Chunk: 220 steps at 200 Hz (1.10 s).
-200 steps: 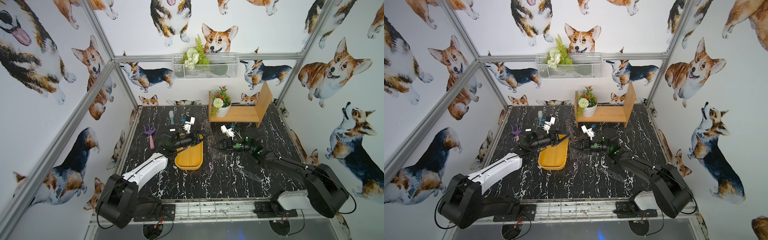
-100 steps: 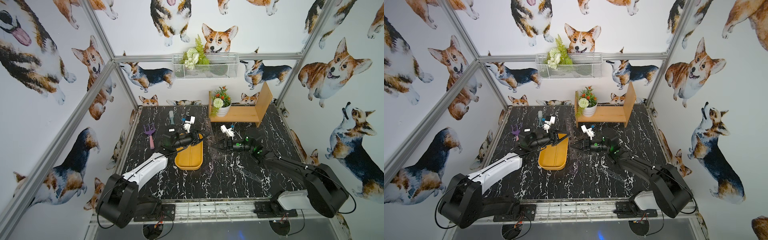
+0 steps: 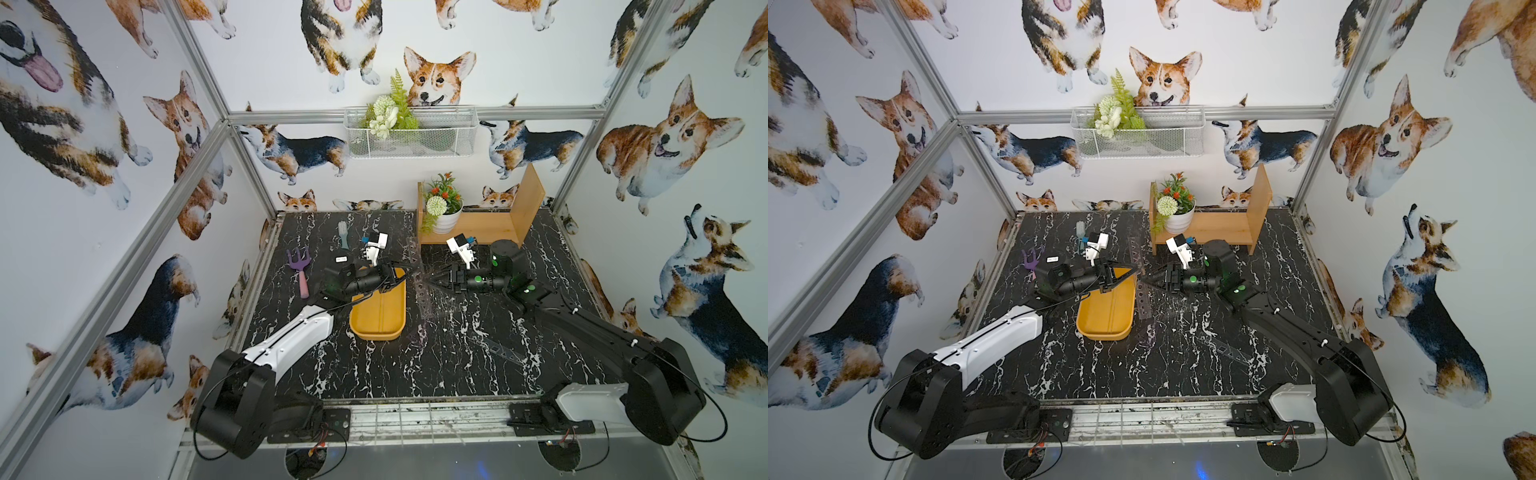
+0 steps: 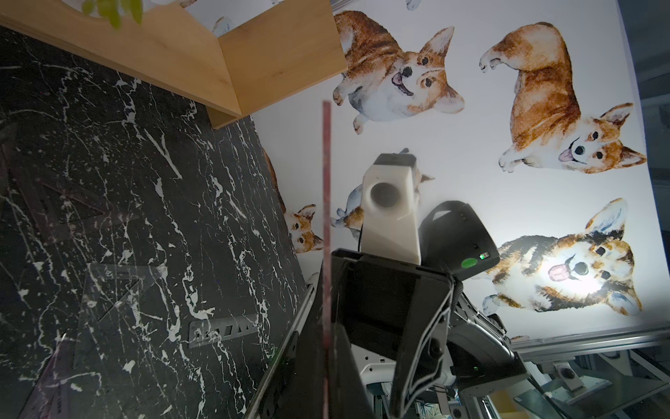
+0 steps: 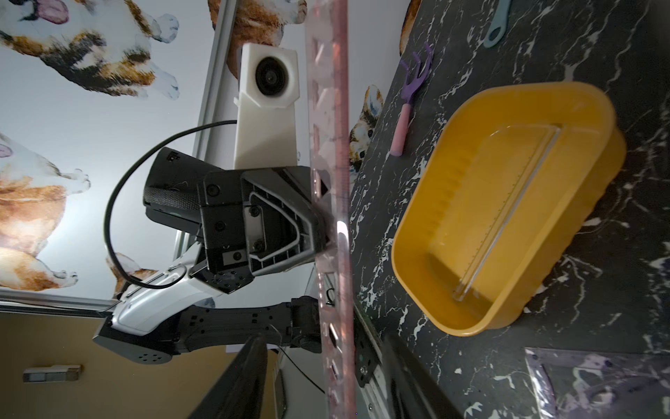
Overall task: Put the scattered rulers into the storage box
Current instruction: Pick up the ruler from the center of the board, then place the ruler in the storage box.
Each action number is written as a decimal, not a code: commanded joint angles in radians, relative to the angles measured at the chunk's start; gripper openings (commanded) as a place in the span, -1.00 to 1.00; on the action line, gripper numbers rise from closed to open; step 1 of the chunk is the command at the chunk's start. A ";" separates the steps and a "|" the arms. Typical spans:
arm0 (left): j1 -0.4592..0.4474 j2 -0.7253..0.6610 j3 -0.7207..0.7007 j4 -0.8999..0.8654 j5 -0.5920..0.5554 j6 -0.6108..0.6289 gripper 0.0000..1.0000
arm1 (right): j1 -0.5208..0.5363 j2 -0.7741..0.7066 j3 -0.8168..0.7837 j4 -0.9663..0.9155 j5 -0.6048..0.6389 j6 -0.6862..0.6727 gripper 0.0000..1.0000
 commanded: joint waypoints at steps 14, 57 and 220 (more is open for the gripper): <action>0.016 -0.024 0.019 -0.080 0.007 0.073 -1.00 | 0.001 0.018 0.087 -0.331 0.147 -0.222 0.15; 0.040 -0.045 0.068 -0.315 -0.012 0.213 -1.00 | 0.018 0.046 0.158 -0.473 0.258 -0.312 0.16; 0.094 0.103 0.291 -1.008 -0.284 0.691 -1.00 | 0.061 0.108 0.224 -0.668 0.476 -0.429 0.14</action>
